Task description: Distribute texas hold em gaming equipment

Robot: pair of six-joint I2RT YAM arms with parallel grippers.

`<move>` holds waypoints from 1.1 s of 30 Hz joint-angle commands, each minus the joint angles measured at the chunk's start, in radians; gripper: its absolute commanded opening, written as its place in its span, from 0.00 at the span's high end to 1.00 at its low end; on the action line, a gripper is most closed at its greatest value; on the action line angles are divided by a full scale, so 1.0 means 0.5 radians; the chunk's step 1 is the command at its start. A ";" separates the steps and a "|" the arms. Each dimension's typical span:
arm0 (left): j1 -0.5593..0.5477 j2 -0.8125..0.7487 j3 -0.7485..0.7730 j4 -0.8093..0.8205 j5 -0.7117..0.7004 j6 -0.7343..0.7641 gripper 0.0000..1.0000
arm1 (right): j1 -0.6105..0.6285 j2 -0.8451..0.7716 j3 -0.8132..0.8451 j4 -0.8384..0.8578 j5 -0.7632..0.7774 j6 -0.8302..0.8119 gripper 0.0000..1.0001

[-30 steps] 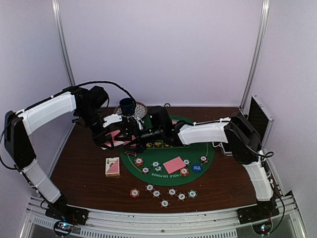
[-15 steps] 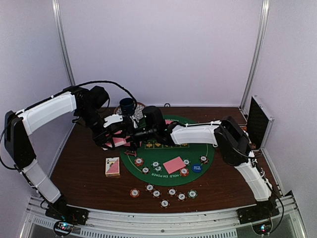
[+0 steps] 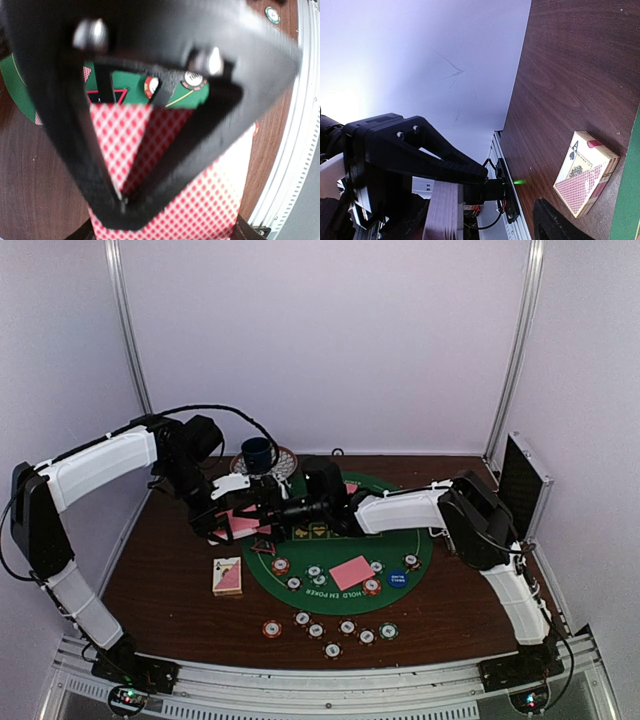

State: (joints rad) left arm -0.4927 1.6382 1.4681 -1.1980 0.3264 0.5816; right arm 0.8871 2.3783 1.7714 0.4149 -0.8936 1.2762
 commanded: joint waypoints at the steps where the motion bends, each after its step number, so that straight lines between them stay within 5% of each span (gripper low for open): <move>1: 0.010 -0.040 0.046 -0.004 0.035 0.035 1.00 | -0.071 -0.088 -0.148 -0.066 -0.011 -0.009 0.33; 20: 0.011 -0.029 0.034 0.000 0.014 0.033 1.00 | -0.078 -0.398 -0.265 -0.112 -0.078 -0.079 0.47; 33: 0.012 -0.030 0.029 0.000 -0.004 0.036 1.00 | -0.078 -0.469 -0.321 -0.084 -0.115 -0.035 0.76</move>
State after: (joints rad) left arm -0.4919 1.6382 1.4681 -1.2053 0.3172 0.5858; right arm 0.8528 2.1880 1.6245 0.3630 -0.9314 1.2602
